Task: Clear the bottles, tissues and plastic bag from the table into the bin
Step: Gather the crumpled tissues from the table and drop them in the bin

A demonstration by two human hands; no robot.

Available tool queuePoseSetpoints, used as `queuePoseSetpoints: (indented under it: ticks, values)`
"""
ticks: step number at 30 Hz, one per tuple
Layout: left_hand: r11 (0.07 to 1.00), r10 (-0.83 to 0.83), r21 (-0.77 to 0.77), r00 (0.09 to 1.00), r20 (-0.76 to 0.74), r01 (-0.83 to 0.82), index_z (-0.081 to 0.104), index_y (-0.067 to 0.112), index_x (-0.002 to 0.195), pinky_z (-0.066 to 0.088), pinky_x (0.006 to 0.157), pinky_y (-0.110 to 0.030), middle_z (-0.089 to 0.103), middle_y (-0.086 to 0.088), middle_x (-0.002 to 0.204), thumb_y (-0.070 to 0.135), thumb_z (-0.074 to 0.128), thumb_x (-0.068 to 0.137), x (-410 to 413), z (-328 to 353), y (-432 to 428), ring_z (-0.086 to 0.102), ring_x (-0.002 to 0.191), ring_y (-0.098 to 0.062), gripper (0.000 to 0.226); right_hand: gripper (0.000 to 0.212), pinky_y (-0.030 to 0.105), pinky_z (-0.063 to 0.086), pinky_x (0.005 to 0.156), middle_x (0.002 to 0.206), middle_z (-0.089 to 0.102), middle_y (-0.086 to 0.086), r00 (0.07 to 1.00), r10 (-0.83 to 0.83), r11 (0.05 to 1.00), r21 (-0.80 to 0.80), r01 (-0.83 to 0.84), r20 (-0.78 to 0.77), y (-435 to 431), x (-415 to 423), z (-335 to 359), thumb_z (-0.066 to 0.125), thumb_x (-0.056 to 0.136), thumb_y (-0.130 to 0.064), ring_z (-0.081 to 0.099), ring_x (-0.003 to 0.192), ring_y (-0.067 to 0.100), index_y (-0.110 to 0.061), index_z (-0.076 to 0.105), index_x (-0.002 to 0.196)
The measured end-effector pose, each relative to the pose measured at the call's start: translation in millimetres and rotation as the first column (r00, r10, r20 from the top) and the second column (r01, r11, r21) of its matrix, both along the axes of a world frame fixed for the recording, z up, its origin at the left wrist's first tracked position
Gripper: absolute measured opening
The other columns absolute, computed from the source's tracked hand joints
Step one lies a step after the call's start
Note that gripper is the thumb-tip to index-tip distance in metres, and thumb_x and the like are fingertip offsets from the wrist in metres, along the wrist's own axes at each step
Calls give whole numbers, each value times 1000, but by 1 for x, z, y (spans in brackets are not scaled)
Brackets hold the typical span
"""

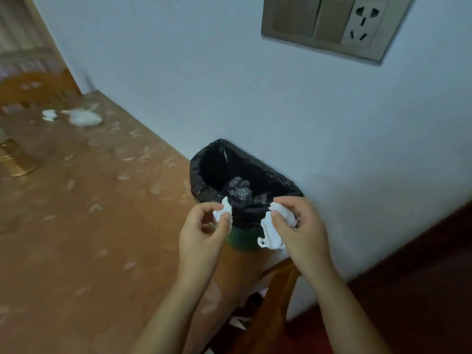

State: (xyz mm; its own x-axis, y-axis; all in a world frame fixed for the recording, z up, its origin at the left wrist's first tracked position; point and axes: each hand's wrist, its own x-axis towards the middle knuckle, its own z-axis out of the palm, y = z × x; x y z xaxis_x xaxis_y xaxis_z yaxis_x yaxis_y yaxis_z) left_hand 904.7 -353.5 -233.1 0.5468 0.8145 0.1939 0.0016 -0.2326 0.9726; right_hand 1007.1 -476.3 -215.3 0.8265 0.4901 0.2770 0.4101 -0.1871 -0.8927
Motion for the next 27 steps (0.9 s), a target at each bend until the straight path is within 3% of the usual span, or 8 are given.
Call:
queuePoseSetpoints:
  ticks: [5,9,13,18,22,27]
  values:
    - [992,112,67,991,-79,-106,58,29,81,37,50,-13,51,2,62,15,62,83,50,1,31,44,53,-5,14,27,14,44,77,100,60,-8,997,78,997,-2,-78,-13,31,56,-5,64,80,-8,56,91,2,-32,59,90]
    - [980,188,82,976,-113,-180,58,28,83,36,50,-12,49,5,63,17,62,83,75,-6,49,44,53,-4,12,29,7,42,71,97,59,-11,990,142,990,-9,-142,-6,55,84,-6,64,80,-10,55,89,-3,-37,58,87]
    - [965,246,131,957,-153,-227,58,26,83,36,50,-11,50,7,64,18,62,83,90,-7,62,45,53,-3,9,25,11,43,75,98,58,-9,972,232,973,21,-232,-31,78,104,-9,64,81,-9,56,90,1,-32,60,90]
    - [947,305,165,928,-213,-274,57,28,94,39,55,-8,55,8,77,18,63,83,95,-10,74,52,64,-1,16,22,5,38,75,97,57,-9,957,292,956,29,-291,-4,108,119,-12,64,80,-5,54,89,-2,-23,63,92]
    - [937,327,206,919,-220,-284,56,26,103,39,66,-3,56,13,95,16,65,81,90,-17,78,55,85,4,26,22,3,36,74,97,56,-7,945,327,945,28,-327,8,129,124,-14,64,79,-5,52,88,-6,-23,62,92]
    - [938,330,190,916,-229,-291,56,25,112,45,76,-20,56,14,101,21,64,82,84,-21,79,52,91,7,31,22,1,36,72,97,54,-8,937,349,937,-12,-349,0,147,127,-18,63,81,-7,52,88,-5,-25,60,92]
